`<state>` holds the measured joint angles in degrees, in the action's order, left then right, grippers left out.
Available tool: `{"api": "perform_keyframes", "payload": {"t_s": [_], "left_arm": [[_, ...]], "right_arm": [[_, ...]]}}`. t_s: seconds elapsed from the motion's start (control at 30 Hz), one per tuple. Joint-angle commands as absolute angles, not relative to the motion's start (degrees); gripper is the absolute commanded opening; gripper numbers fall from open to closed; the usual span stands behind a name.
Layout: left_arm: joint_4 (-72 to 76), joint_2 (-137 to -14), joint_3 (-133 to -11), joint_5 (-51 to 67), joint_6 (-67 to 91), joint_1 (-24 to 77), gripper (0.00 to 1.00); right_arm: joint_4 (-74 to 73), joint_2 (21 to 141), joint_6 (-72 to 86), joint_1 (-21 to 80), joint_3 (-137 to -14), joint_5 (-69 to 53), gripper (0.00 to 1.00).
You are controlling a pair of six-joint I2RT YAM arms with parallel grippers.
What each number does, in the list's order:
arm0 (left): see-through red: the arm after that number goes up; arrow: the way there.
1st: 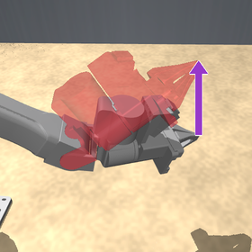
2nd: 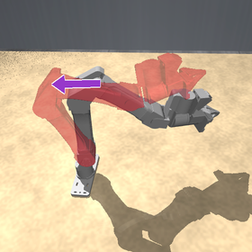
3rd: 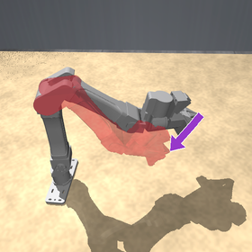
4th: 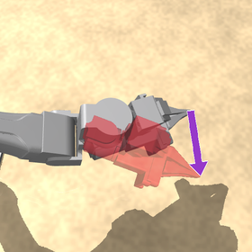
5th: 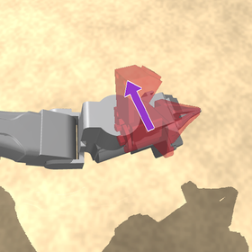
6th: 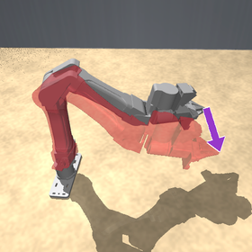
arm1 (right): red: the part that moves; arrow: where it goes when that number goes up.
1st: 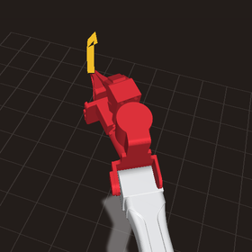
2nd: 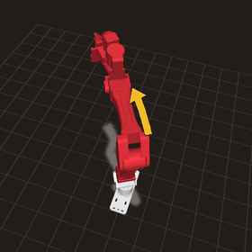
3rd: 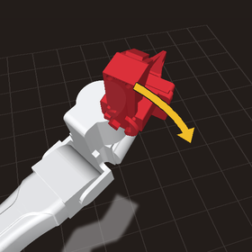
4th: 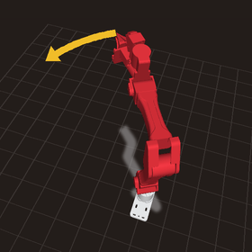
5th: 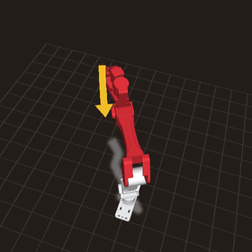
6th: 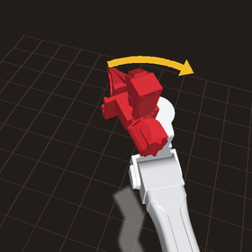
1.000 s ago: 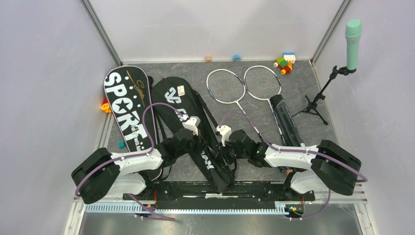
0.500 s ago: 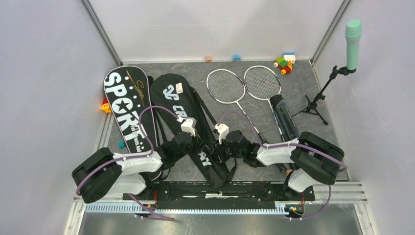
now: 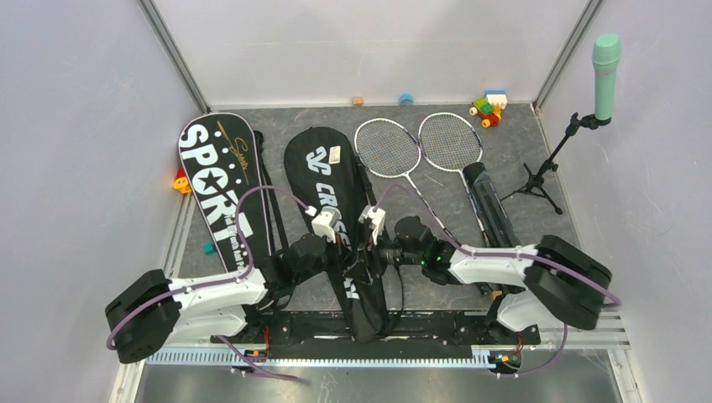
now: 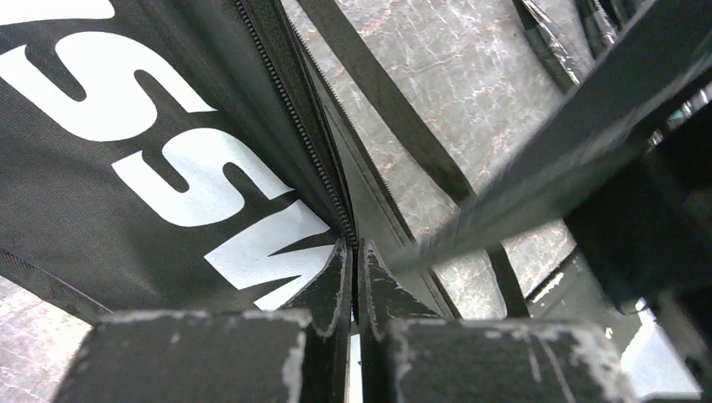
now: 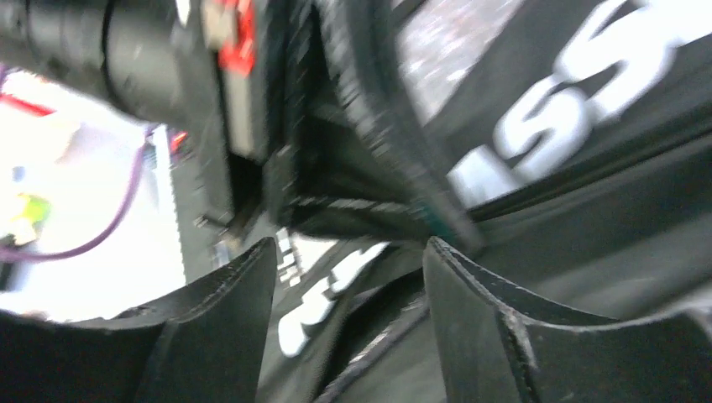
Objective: Pack up the badminton gear
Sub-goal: Adjust the shuttlecock in the racket bag, then adjust the racket bag at the center of the board.
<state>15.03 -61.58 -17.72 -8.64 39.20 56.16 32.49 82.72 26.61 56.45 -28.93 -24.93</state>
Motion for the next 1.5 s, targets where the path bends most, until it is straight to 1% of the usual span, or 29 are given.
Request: {"api": "perform_keyframes", "payload": {"t_s": [0.0, 0.07, 0.13, 0.17, 0.23, 0.33, 0.57, 0.77, 0.93, 1.0, 1.1, 1.13, 1.2, 1.23, 1.27, 1.3, 1.33, 1.37, 1.4, 1.43, 1.47], "left_arm": [[14.5, -58.4, -17.4, -7.5, 41.8, 57.2, 0.02], [13.8, -57.4, -17.2, -7.8, 41.8, 57.2, 0.02], [13.4, -56.7, -17.2, -8.0, 41.6, 57.2, 0.02], [13.1, -56.4, -17.2, -8.2, 41.5, 57.2, 0.02], [12.9, -55.9, -17.3, -8.1, 41.4, 57.2, 0.02], [13.1, -55.3, -17.5, -7.6, 41.5, 57.2, 0.02], [13.1, -51.0, -18.5, -5.1, 42.0, 57.2, 0.02], [13.2, -46.5, -16.8, -4.6, 42.3, 57.2, 0.02], [12.9, -42.1, -15.7, -4.3, 42.4, 57.2, 0.02], [12.9, -40.6, -15.1, -4.4, 42.3, 57.2, 0.02], [13.6, -39.1, -14.4, -3.6, 41.6, 57.2, 0.02], [13.7, -38.7, -14.2, -3.5, 41.5, 57.2, 0.02], [13.7, -37.8, -13.7, -4.1, 41.1, 57.2, 0.02], [13.4, -37.3, -13.5, -4.5, 41.2, 57.2, 0.02], [13.0, -37.0, -13.4, -4.8, 41.0, 57.2, 0.02], [12.8, -36.8, -13.3, -5.0, 40.5, 57.2, 0.02], [12.8, -36.7, -13.2, -5.4, 39.9, 57.2, 0.02], [12.9, -36.7, -13.3, -6.2, 39.0, 57.2, 0.05], [12.9, -36.8, -13.8, -7.6, 37.7, 57.2, 0.18], [12.3, -37.0, -14.8, -9.0, 35.8, 57.2, 0.44], [11.7, -37.1, -16.2, -10.9, 33.7, 57.2, 0.72]], "right_arm": [[21.5, 73.9, 13.9, 55.5, -34.6, -1.9, 0.75], [19.3, 70.5, 12.0, 54.5, -33.4, 4.7, 0.86], [18.2, 68.5, 11.6, 52.9, -32.2, 9.8, 0.95], [17.1, 68.2, 11.0, 51.8, -32.1, 10.5, 0.98], [15.3, 69.1, 9.2, 49.0, -32.6, 10.5, 0.98], [15.3, 73.1, 8.4, 44.9, -34.2, 5.7, 0.98], [18.2, 91.4, 2.8, 36.6, -44.2, -10.4, 0.95], [20.0, 105.7, 1.8, 35.6, -54.4, -22.2, 0.93], [22.9, 113.4, 3.2, 35.6, -58.9, -22.4, 0.91], [24.9, 115.7, 4.0, 35.6, -60.2, -24.2, 0.87], [32.4, 118.7, 6.6, 35.6, -60.6, -28.8, 0.74], [34.8, 119.6, 7.9, 35.6, -61.0, -30.5, 0.65], [37.8, 120.5, 9.7, 35.6, -62.4, -33.0, 0.36], [38.6, 119.9, 10.2, 35.5, -62.8, -33.8, 0.18], [38.5, 118.2, 9.0, 35.5, -63.2, -34.5, 0.06], [37.7, 115.3, 6.0, 35.5, -63.4, -34.3, 0.00], [35.7, 112.6, 2.8, 35.5, -64.0, -34.0, 0.00], [31.6, 109.4, -2.5, 35.5, -65.4, -33.5, 0.00], [26.7, 106.6, -6.4, 35.5, -67.5, -32.7, 0.00], [20.6, 104.2, -10.9, 35.5, -70.3, -31.4, 0.00], [15.6, 102.6, -16.4, 35.5, -73.1, -30.2, 0.00]]}}
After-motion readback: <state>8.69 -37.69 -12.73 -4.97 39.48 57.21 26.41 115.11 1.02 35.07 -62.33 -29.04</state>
